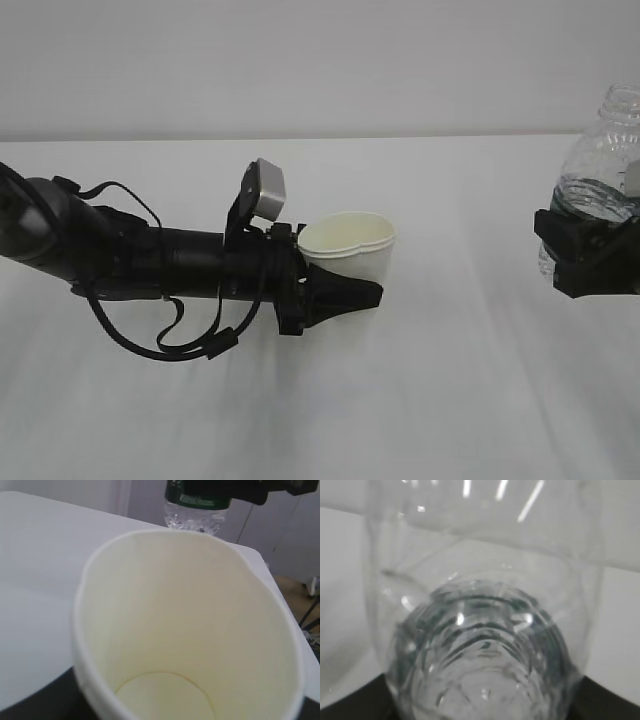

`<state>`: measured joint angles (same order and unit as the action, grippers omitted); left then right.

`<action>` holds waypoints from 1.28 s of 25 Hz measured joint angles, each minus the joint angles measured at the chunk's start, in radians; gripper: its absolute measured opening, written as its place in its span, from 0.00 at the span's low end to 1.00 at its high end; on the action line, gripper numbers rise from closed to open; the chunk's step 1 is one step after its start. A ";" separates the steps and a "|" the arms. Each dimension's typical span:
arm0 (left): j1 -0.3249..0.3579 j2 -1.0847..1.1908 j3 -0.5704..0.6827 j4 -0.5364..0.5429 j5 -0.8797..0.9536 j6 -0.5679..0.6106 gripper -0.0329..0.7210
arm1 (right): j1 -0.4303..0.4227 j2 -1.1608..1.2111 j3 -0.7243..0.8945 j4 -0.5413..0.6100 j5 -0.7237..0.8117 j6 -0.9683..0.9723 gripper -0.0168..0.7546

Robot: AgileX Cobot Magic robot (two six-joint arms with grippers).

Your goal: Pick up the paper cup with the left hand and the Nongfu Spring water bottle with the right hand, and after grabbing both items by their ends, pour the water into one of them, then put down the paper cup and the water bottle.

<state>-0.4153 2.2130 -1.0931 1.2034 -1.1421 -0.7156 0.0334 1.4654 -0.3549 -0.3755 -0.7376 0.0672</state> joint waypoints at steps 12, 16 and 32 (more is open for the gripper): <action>-0.087 0.000 -0.012 0.012 0.079 0.000 0.62 | 0.000 -0.076 -0.027 -0.026 0.185 0.014 0.55; -0.087 0.000 -0.012 -0.001 0.083 0.000 0.62 | 0.000 -0.139 -0.065 -0.054 0.325 0.016 0.55; -0.123 0.000 -0.041 -0.023 0.083 -0.001 0.62 | 0.000 -0.181 -0.083 -0.210 0.483 -0.001 0.55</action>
<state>-0.5385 2.2130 -1.1337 1.1806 -1.0594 -0.7170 0.0334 1.2839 -0.4381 -0.5854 -0.2543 0.0664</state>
